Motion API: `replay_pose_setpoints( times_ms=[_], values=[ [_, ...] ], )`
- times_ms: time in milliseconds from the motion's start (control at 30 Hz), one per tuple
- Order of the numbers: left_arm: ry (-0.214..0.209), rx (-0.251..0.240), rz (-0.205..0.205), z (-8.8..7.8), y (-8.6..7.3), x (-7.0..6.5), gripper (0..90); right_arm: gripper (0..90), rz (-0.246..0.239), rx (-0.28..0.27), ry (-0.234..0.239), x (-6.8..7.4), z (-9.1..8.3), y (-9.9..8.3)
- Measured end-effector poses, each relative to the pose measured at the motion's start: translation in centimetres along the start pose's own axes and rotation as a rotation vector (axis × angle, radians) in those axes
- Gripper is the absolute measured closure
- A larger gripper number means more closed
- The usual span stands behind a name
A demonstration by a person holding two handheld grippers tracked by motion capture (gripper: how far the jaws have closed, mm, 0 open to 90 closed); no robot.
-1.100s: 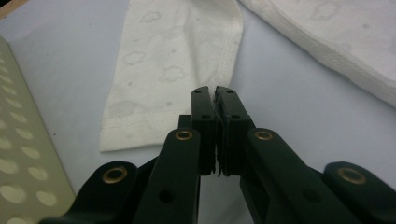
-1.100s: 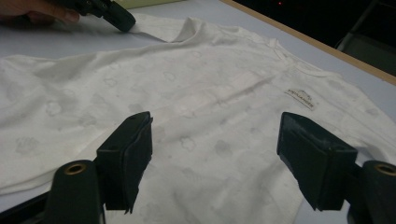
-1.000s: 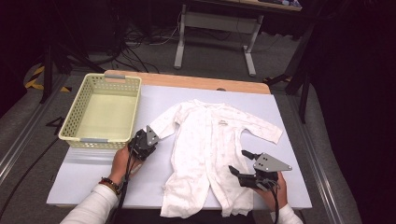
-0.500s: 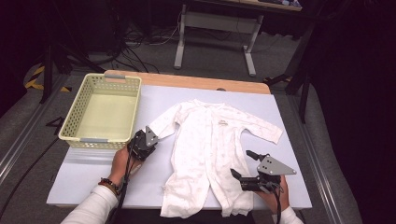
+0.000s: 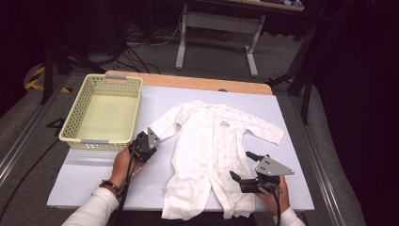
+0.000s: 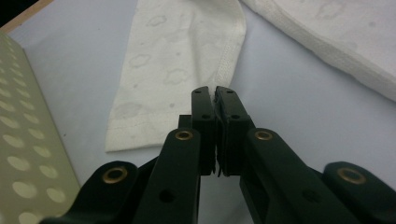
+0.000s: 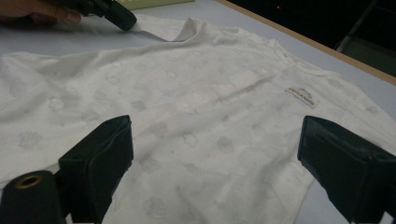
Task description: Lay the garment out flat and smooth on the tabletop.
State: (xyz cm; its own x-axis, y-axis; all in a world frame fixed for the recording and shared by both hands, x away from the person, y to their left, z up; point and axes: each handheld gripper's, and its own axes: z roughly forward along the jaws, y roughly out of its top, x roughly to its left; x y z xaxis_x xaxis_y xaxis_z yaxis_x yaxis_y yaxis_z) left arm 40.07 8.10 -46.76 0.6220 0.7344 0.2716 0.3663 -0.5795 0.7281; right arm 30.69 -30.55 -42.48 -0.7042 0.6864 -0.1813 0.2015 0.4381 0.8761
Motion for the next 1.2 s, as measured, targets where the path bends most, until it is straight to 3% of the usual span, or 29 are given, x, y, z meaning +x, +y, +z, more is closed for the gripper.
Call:
replay_pose_setpoints(
  times_ms=[233, 400, 700, 867, 1033, 1200],
  values=[
    [0.049, -0.003, 0.013, -0.1, 0.1, -0.3, 87.1, 11.1, -0.012, 0.007, 0.014, 0.4, 0.2, 0.1],
    [0.074, -0.037, 0.013, -0.2, 0.6, -0.6, 87.3, 11.2, -0.02, 0.004, 0.018, 0.6, 0.2, 0.1],
    [0.137, -0.166, 0.011, -0.8, 2.8, -1.1, 87.3, 11.4, -0.024, 0.005, 0.022, 0.7, 0.3, 0.1],
    [0.128, -0.241, 0.008, -0.6, 4.9, -1.8, 87.3, 11.6, -0.024, 0.008, 0.019, 0.7, 0.3, 0.1],
    [0.086, -0.289, 0.006, 0.2, 7.0, -2.5, 87.3, 11.8, -0.017, 0.014, 0.015, 0.6, 0.3, -0.1],
    [0.025, -0.316, 0.056, 1.3, 8.9, -3.9, 87.3, 11.9, -0.018, 0.013, 0.007, 0.4, 0.2, -0.1]
  ],
)
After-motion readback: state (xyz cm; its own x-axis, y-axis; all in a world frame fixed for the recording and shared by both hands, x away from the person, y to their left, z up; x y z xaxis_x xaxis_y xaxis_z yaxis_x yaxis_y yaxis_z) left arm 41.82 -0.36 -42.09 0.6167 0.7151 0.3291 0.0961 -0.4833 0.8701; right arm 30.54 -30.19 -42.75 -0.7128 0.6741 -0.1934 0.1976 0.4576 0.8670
